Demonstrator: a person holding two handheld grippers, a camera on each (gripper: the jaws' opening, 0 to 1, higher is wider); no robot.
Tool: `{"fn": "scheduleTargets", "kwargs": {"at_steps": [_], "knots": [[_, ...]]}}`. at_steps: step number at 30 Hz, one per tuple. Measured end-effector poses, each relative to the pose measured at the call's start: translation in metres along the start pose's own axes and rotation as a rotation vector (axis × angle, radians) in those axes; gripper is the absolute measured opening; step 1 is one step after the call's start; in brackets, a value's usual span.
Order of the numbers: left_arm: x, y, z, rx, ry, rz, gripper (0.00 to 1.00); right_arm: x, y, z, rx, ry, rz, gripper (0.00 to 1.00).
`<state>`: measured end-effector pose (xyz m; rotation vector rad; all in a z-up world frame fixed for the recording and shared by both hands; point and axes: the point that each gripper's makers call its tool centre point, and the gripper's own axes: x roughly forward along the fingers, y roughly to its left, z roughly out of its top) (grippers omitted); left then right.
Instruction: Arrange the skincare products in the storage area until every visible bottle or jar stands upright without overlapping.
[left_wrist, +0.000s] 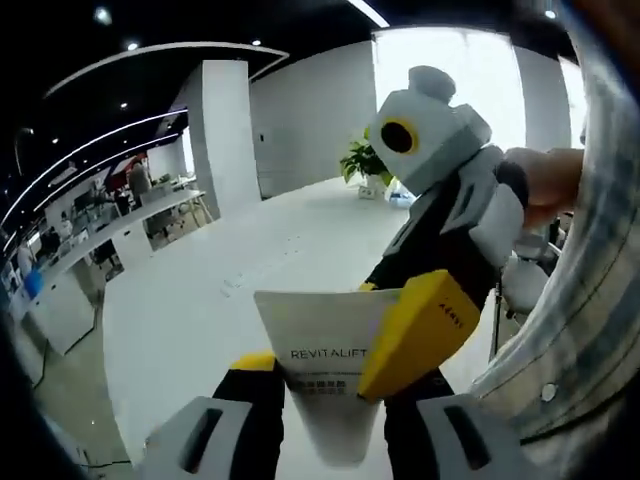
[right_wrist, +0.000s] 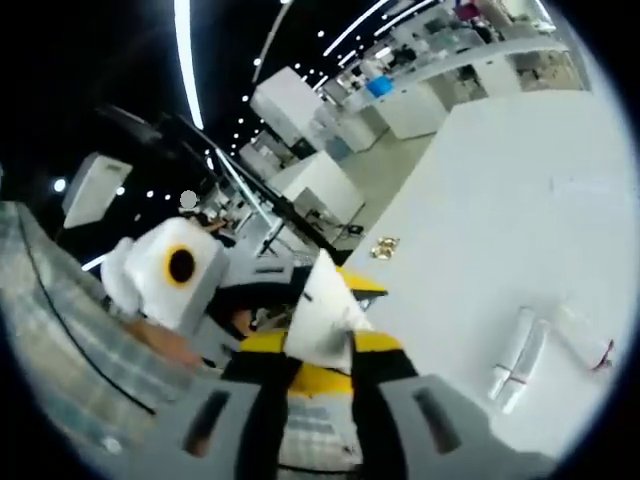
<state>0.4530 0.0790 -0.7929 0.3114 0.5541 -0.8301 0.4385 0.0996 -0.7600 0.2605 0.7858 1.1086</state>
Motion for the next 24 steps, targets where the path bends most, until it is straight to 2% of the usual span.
{"fn": "scheduleTargets", "kwargs": {"at_steps": [1,2,6,8,10,12,17,20,24], "knots": [[0.001,0.000,0.000,0.026,0.007,0.006,0.38,-0.001,-0.002,0.000,-0.026,-0.005,-0.019,0.18],[0.002,-0.001,-0.003,0.062,0.037,0.009,0.38,-0.001,-0.002,-0.003,-0.038,-0.005,-0.028,0.17],[0.008,-0.002,-0.008,0.079,0.066,0.047,0.38,0.001,-0.011,-0.009,-0.018,-0.035,-0.049,0.12],[0.007,-0.005,-0.009,0.072,0.081,0.065,0.38,-0.001,-0.013,-0.011,-0.024,-0.037,-0.073,0.09],[0.005,-0.005,-0.008,0.068,0.074,0.081,0.38,-0.003,-0.009,-0.008,-0.096,-0.068,-0.076,0.07],[0.003,-0.006,-0.008,0.066,0.069,0.090,0.38,-0.004,-0.006,-0.011,-0.109,-0.074,-0.074,0.07],[0.002,-0.007,-0.017,0.034,0.091,0.118,0.38,0.000,-0.008,-0.017,-0.128,-0.059,-0.053,0.05],[0.003,-0.009,-0.021,0.021,0.094,0.126,0.38,0.001,-0.008,-0.021,-0.178,-0.051,-0.055,0.04],[0.004,-0.017,-0.027,-0.016,0.108,0.101,0.38,0.000,-0.014,-0.030,-0.193,-0.028,-0.043,0.02]]}}
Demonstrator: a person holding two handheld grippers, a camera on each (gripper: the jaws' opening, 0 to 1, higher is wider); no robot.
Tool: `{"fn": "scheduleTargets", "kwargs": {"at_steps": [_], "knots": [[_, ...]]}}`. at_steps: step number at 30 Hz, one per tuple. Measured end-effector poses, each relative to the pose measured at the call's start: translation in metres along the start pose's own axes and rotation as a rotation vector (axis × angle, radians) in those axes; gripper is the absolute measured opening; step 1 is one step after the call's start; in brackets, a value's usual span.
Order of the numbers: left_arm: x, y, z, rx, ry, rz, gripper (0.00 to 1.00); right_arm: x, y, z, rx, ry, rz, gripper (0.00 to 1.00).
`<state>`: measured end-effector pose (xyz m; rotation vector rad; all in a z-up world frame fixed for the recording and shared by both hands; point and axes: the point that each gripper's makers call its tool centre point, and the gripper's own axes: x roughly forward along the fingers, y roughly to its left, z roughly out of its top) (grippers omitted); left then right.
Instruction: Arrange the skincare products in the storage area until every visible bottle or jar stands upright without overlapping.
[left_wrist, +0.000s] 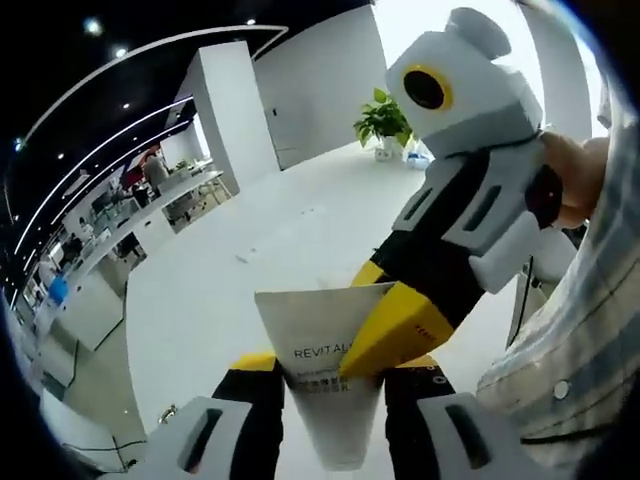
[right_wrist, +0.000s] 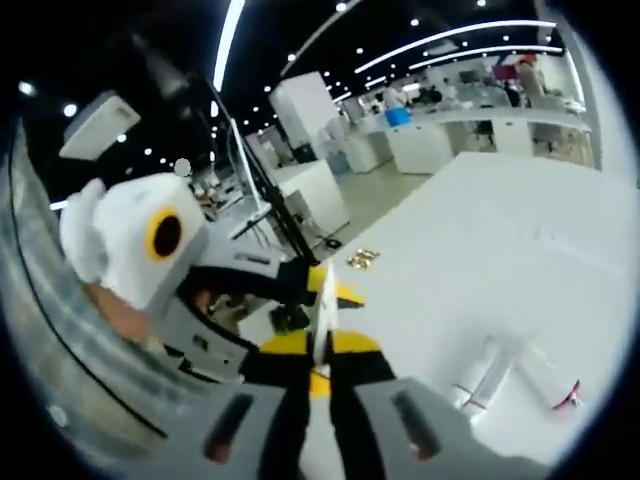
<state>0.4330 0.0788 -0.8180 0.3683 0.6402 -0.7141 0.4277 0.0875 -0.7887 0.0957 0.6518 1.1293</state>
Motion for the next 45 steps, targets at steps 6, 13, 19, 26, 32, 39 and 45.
{"fn": "scheduleTargets", "kwargs": {"at_steps": [6,13,19,26,32,39,45], "knots": [[0.005,-0.011,-0.006,-0.040,0.012,-0.043,0.35,-0.006,-0.004,-0.013,-0.116,0.036,0.010,0.01],[0.011,-0.014,-0.013,-0.066,0.024,-0.049,0.34,-0.003,-0.010,-0.021,-0.146,0.055,0.031,0.01],[0.016,-0.006,-0.018,-0.112,0.056,-0.054,0.33,0.007,-0.016,-0.019,-0.208,0.092,0.044,0.00],[0.011,0.010,-0.028,-0.180,0.048,-0.046,0.29,0.023,-0.025,-0.018,-0.240,0.135,0.071,0.00],[0.007,0.013,-0.025,-0.352,-0.049,-0.114,0.26,0.026,-0.044,-0.011,-0.193,0.118,0.086,0.00],[0.000,0.018,-0.045,-0.387,-0.019,-0.074,0.26,0.033,-0.072,0.018,-0.232,0.085,0.068,0.00],[-0.007,0.016,-0.051,-0.396,-0.004,-0.082,0.26,0.041,-0.096,0.040,-0.342,0.114,0.061,0.01]]}}
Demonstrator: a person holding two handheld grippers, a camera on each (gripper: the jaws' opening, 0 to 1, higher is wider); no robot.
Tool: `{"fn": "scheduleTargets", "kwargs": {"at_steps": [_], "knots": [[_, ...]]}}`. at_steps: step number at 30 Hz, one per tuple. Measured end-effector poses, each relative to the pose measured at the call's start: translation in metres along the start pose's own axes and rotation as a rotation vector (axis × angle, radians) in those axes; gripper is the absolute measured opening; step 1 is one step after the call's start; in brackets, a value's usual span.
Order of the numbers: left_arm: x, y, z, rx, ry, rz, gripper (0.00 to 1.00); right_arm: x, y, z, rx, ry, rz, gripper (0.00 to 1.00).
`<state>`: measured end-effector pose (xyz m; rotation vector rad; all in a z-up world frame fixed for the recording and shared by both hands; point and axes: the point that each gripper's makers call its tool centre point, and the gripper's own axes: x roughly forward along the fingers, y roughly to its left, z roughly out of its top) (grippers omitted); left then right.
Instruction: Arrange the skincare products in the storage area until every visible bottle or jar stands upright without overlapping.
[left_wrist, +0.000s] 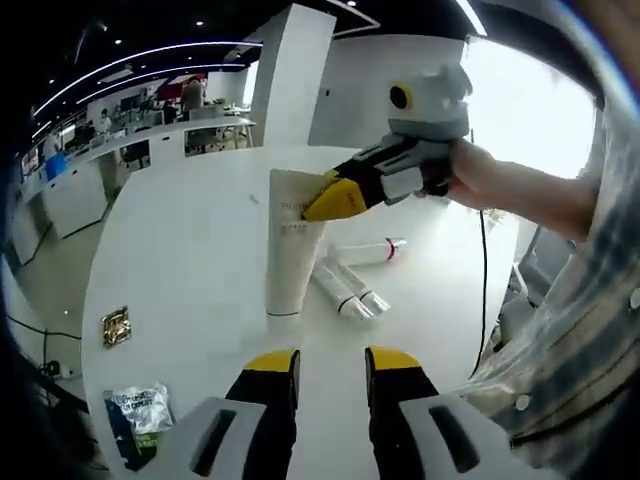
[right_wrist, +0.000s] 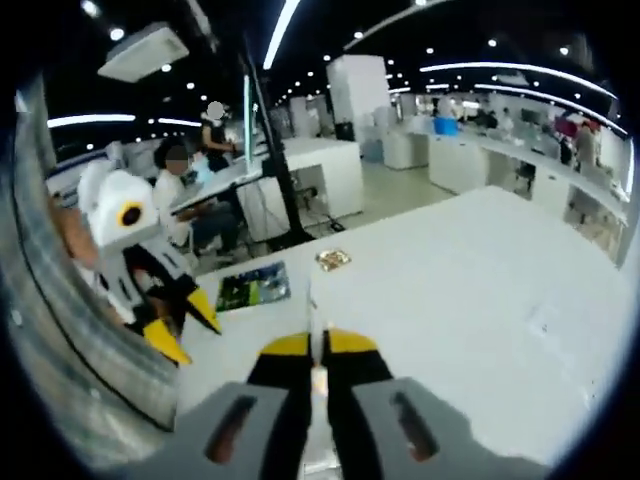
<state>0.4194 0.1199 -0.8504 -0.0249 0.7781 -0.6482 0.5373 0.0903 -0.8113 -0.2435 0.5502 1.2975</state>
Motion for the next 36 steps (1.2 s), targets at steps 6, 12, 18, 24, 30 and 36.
{"fn": "scheduleTargets", "kwargs": {"at_steps": [6,12,18,24,30,36], "knots": [[-0.006,0.004,0.006,-0.014,-0.030,0.012,0.26,0.002,-0.030,0.009,-0.139,0.082,0.022,0.01],[-0.015,0.005,0.003,-0.004,-0.043,0.031,0.26,-0.001,-0.054,0.010,-0.199,0.130,0.033,0.01],[-0.018,-0.001,-0.001,-0.004,-0.052,0.036,0.26,-0.009,-0.064,0.006,-0.188,0.124,0.059,0.01],[-0.019,-0.008,-0.004,0.002,-0.059,0.035,0.26,-0.019,-0.074,-0.005,-0.215,0.143,0.077,0.01],[-0.022,-0.009,-0.001,0.010,-0.079,0.052,0.26,-0.024,-0.079,-0.015,-0.233,0.175,0.124,0.02],[-0.022,-0.011,-0.002,0.011,-0.087,0.059,0.26,-0.030,-0.091,-0.019,-0.251,0.184,0.112,0.02]]}}
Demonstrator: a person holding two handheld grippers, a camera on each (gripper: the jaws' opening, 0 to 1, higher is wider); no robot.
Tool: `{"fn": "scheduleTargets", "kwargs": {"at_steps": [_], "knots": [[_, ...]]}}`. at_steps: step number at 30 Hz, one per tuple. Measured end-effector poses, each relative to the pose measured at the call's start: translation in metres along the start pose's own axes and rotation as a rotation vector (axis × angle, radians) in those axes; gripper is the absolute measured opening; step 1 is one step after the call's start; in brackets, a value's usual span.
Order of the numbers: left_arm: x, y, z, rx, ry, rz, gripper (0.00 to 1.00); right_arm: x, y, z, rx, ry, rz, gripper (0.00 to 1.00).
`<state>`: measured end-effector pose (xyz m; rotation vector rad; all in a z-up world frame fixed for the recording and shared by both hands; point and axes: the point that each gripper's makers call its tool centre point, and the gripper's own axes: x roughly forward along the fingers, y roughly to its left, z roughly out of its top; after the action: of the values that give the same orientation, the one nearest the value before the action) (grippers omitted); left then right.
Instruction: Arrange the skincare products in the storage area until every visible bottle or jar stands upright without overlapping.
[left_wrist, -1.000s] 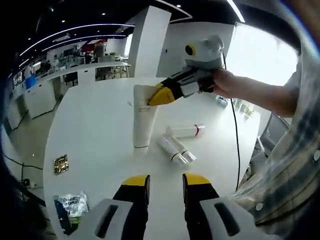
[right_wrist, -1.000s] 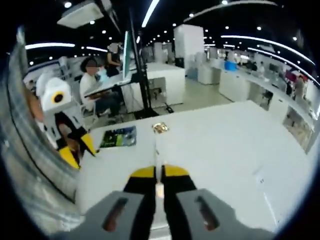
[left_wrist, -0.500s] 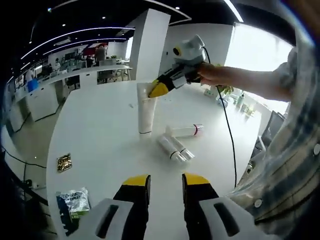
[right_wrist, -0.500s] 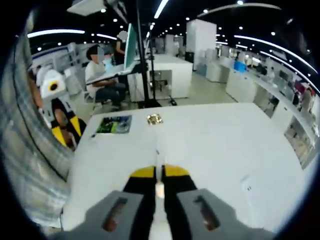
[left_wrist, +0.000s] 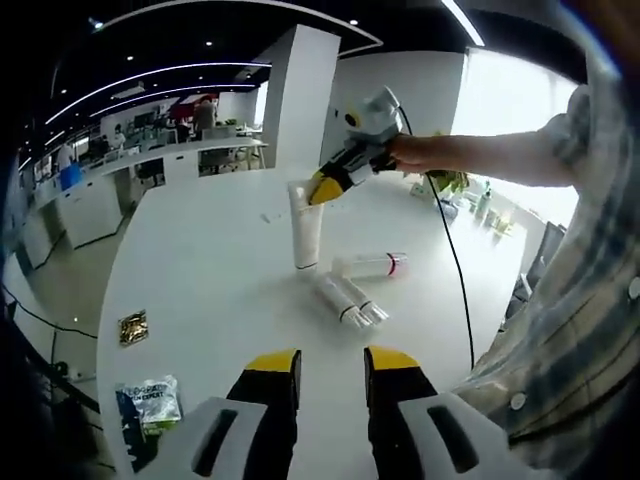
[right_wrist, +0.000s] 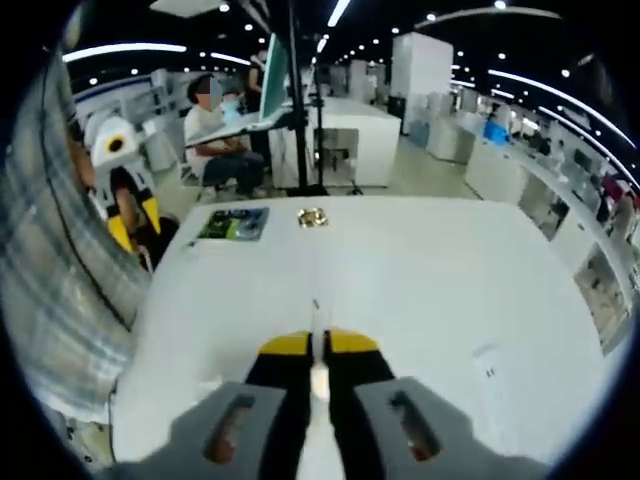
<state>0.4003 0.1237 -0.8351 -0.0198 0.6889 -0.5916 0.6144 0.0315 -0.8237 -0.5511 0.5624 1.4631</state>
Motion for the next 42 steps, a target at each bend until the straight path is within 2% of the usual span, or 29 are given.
{"fn": "scheduleTargets", "kwargs": {"at_steps": [3,10,22,27,31,34,39,42], "knots": [[0.000,-0.002,-0.004,-0.009,0.001,0.000,0.26,-0.004,-0.005,-0.003,0.006,-0.008,-0.002,0.02],[0.000,-0.005,-0.009,-0.008,0.015,-0.004,0.26,-0.008,0.000,-0.005,0.036,-0.044,0.034,0.03],[-0.004,-0.003,-0.014,-0.017,0.017,0.012,0.26,-0.012,-0.006,-0.010,0.038,-0.043,0.041,0.06],[-0.004,-0.004,-0.015,-0.015,0.020,0.011,0.26,-0.014,-0.004,-0.013,0.010,-0.035,0.053,0.06],[-0.004,-0.006,-0.017,-0.005,0.029,0.005,0.26,-0.019,-0.005,-0.009,0.038,-0.064,0.061,0.07],[-0.004,-0.006,-0.017,-0.010,0.026,0.006,0.26,-0.022,-0.007,-0.008,0.060,-0.078,0.047,0.13],[-0.002,-0.007,-0.015,-0.019,0.016,0.001,0.26,-0.030,-0.008,-0.025,0.114,-0.069,0.005,0.22],[0.001,-0.008,-0.017,-0.023,0.023,-0.004,0.26,-0.036,-0.005,-0.046,0.185,-0.073,-0.031,0.26]]}}
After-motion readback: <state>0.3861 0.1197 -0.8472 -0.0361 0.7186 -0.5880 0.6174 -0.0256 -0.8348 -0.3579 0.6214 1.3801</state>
